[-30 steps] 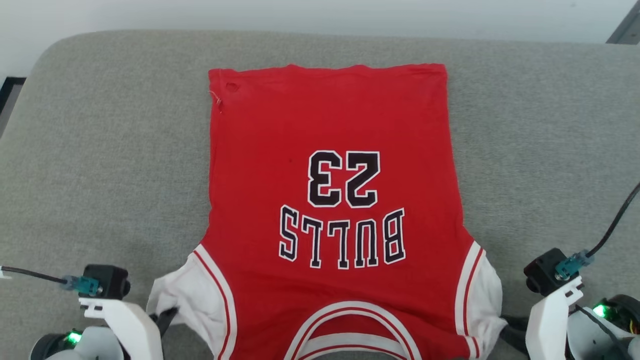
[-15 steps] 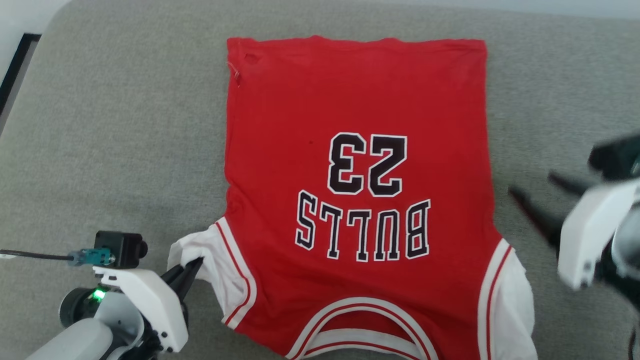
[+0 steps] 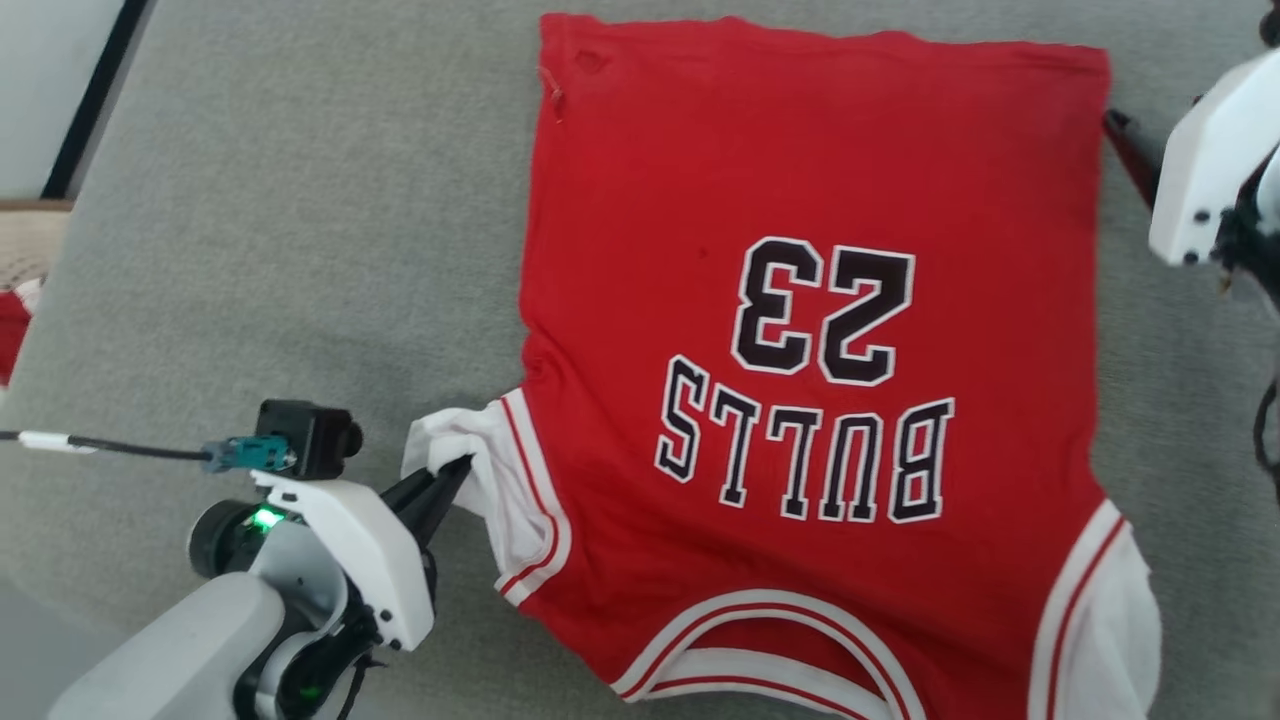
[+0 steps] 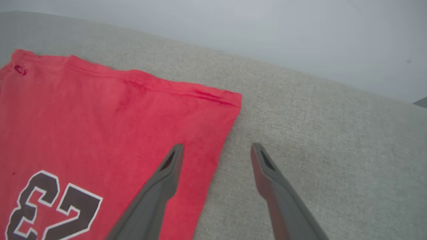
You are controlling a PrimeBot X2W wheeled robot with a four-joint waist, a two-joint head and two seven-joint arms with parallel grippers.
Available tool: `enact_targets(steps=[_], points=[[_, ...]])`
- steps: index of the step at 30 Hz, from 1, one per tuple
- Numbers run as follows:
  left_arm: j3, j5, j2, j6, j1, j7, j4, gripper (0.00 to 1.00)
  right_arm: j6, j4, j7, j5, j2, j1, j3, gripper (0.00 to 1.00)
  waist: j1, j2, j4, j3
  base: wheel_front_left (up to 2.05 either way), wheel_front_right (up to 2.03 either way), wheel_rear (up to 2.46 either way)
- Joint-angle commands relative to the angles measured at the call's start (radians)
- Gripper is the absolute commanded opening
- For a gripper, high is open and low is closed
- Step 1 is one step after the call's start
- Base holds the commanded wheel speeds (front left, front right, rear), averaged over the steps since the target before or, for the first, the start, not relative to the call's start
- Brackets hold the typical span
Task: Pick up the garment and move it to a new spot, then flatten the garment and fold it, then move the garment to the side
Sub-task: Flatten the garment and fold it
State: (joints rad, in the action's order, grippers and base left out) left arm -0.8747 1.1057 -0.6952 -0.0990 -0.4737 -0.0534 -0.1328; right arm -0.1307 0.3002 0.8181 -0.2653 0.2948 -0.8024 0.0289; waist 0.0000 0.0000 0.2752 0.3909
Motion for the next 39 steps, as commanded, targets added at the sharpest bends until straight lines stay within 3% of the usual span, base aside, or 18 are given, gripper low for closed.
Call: enact_targets(steps=[1, 10, 17, 18, 19, 20, 21, 26, 31, 39], points=[[-0.003, -0.009, 0.009, 0.008, -0.02, -0.002, -0.008, 0.0, 0.0, 0.038, 0.0, 0.01, -0.001, -0.032, 0.01, 1.0, 0.0, 0.0, 0.023, 0.017, 0.0, 0.0, 0.0], [-0.027, -0.027, 0.074, 0.063, -0.081, -0.009, -0.081, 0.0, 0.0, 0.409, 0.073, 0.159, -0.034, -0.23, 0.124, 1.0, 0.0, 0.0, 0.095, 0.058, 0.0, 0.0, 0.0], [-0.038, -0.026, 0.113, 0.098, -0.107, -0.002, -0.144, 0.0, 0.0, 0.621, 0.18, 0.241, -0.05, -0.231, 0.196, 1.0, 0.0, 0.0, 0.122, 0.072, 0.0, 0.0, 0.0], [-0.039, -0.024, 0.117, 0.103, -0.111, -0.001, -0.153, 0.0, 0.0, 0.644, 0.196, 0.244, -0.053, -0.226, 0.195, 0.85, 0.0, 0.0, 0.123, 0.073, 0.0, 0.0, 0.0], [-0.039, -0.022, 0.121, 0.106, -0.115, -0.001, -0.16, 0.0, 0.0, 0.658, 0.198, 0.244, -0.057, -0.224, 0.184, 0.28, 0.0, 0.0, 0.123, 0.073, 0.0, 0.0, 0.0], [-0.039, -0.022, 0.121, 0.106, -0.115, -0.001, -0.16, 0.0, 0.0, 0.658, 0.198, 0.244, -0.057, -0.224, 0.184, 0.28, 0.0, 0.0, 0.123, 0.073, 0.0, 0.0, 0.0], [-0.037, -0.02, 0.124, 0.11, -0.117, 0.001, -0.169, 0.0, 0.0, 0.663, 0.181, 0.246, -0.047, -0.228, 0.187, 0.0, 0.0, 0.0, 0.123, 0.073, 0.0, 0.0, 0.0], [-0.027, -0.011, 0.12, 0.125, -0.115, 0.018, -0.203, 0.0, 0.0, 0.637, 0.113, 0.219, -0.029, -0.265, 0.118, 0.0, 0.0, 0.0, 0.1, 0.058, 0.0, 0.0, 0.0], [-0.008, -0.001, 0.084, 0.122, -0.088, 0.038, -0.211, 0.0, 0.0, 0.559, 0.109, 0.095, -0.015, -0.249, -0.038, 0.0, 0.0, 0.0, 0.043, 0.025, 0.0, 0.0, 0.0], [0.024, 0.02, 0.0, 0.086, -0.043, 0.046, -0.164, 0.0, 0.0, 0.213, 0.187, -0.186, 0.101, -0.062, -0.265, 0.0, 0.0, 0.0, -0.06, -0.023, 0.0, 0.0, 0.0]])
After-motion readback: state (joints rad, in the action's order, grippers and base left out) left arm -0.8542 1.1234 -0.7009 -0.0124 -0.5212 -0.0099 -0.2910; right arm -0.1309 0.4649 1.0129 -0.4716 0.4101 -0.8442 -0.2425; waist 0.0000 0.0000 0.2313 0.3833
